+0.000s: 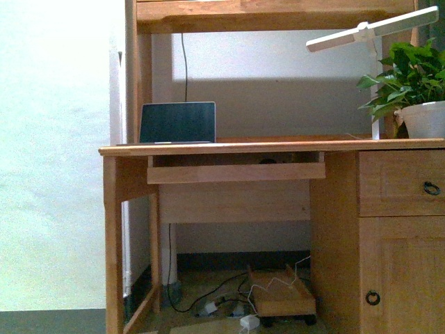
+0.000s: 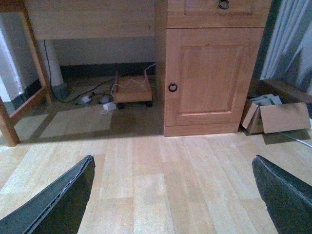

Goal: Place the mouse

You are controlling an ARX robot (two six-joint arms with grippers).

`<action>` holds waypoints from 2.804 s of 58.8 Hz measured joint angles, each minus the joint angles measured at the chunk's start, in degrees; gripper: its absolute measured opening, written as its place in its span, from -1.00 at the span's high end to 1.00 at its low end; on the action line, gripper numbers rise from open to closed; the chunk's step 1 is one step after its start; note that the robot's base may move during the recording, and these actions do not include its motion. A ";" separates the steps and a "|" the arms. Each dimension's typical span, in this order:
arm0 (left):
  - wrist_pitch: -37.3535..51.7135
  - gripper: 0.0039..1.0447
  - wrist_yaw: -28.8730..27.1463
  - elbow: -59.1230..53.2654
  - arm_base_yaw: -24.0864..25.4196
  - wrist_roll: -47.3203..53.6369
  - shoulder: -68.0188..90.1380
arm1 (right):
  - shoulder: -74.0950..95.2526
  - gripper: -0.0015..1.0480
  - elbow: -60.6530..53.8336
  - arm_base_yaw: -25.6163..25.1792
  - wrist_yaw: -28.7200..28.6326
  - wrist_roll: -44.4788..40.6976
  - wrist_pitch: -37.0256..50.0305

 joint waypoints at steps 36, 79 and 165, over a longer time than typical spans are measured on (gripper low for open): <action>0.00 -0.86 0.00 0.00 0.00 0.00 0.00 | -0.02 -0.86 0.00 0.00 0.02 0.00 0.00; 0.00 -0.86 0.00 0.00 0.00 -0.02 -0.02 | -0.02 -0.86 0.00 -0.02 0.00 0.02 0.00; 68.61 -0.86 28.26 29.90 6.40 78.01 106.95 | -0.02 -0.86 0.00 -0.02 0.00 0.00 0.00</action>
